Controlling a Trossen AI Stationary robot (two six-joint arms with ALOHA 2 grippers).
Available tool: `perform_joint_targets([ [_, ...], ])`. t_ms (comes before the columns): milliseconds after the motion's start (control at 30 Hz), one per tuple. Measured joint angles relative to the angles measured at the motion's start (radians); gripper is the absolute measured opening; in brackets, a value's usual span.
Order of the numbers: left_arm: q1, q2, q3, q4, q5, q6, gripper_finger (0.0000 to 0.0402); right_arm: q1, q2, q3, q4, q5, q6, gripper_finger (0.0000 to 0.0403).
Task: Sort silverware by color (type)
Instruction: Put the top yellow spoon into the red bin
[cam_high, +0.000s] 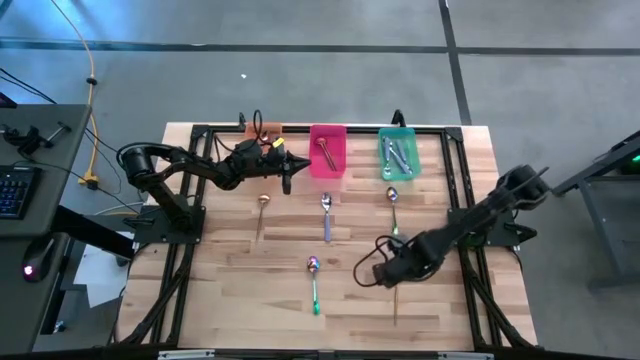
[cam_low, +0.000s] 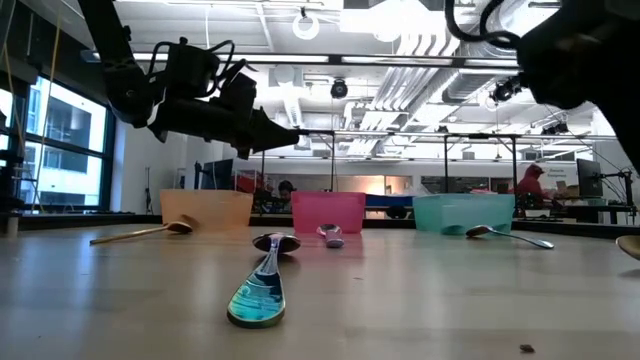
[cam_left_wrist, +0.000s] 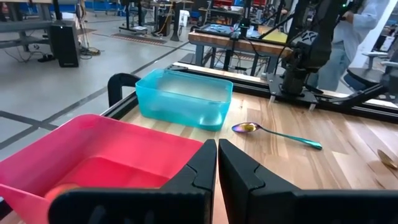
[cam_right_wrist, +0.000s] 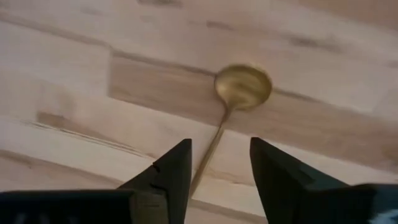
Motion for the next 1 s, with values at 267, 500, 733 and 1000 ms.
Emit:
perform_joint_targets([
  [267, 0.0, 0.0, 0.0, -0.006, 0.002, 0.007, 0.0007, -0.026, 0.036, 0.0, 0.013, 0.014, -0.03, 0.0149],
  [500, 0.0, -0.014, 0.0, -0.077, 0.123, 0.055, 0.0007, -0.172, 0.01, -0.033, 0.135, 0.149, -0.542, 0.0095],
  [733, -0.003, -0.166, 0.0, -0.297, 0.152, 0.1, 0.0007, -0.466, 0.007, -0.257, 0.793, 0.037, -1.251, 0.0015],
  [1000, -0.048, -0.362, 0.0, -0.723, -0.035, 0.116, 0.0007, -0.761, 0.007, -0.393, 1.241, -0.052, -1.697, 0.0003],
])
